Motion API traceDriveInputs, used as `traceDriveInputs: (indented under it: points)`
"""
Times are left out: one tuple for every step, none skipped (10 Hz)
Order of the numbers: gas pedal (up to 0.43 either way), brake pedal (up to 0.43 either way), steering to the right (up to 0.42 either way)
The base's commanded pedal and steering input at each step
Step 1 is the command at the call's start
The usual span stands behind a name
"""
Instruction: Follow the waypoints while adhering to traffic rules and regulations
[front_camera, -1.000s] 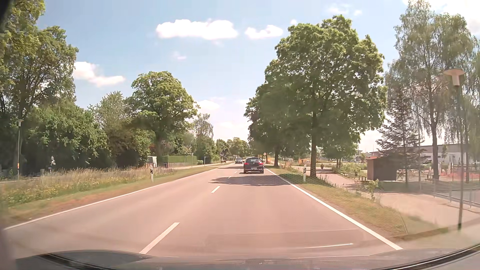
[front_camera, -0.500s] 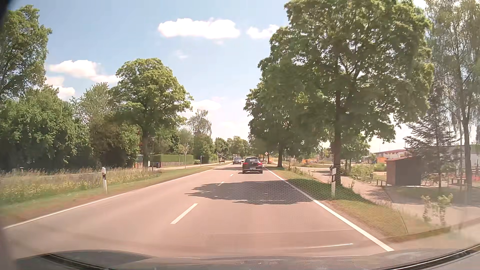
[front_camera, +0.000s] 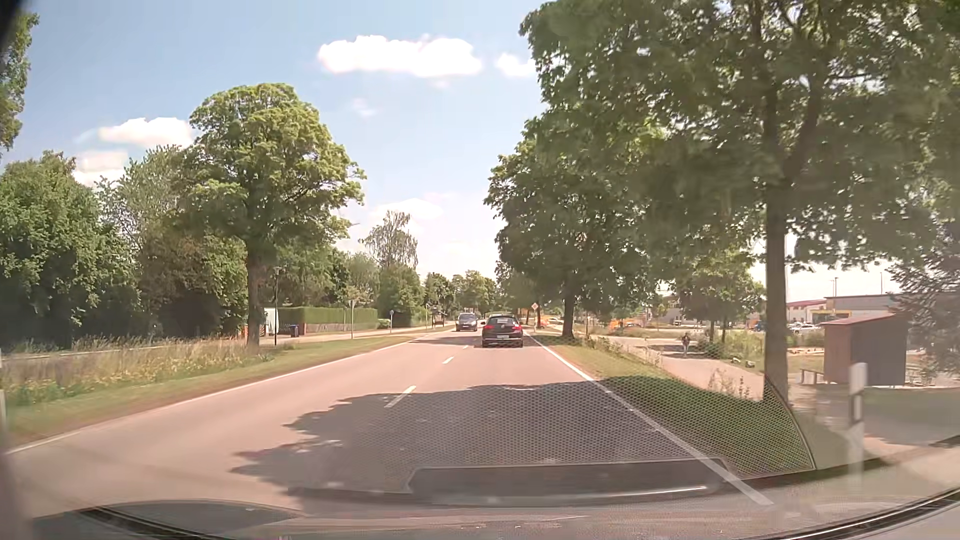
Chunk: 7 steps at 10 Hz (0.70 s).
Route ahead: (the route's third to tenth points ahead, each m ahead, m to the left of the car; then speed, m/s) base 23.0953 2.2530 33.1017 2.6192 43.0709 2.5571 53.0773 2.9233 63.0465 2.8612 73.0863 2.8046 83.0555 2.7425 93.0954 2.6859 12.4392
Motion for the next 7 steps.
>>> traceDriveInputs:
  points:
    - [0.157, 0.012, -0.001]
    - [0.169, 0.012, -0.002]
    - [0.169, 0.012, -0.004]
    - [0.177, 0.012, -0.006]
    - [0.177, 0.012, -0.008]
    - [0.189, 0.012, -0.008]
    - [0.197, 0.012, -0.008]
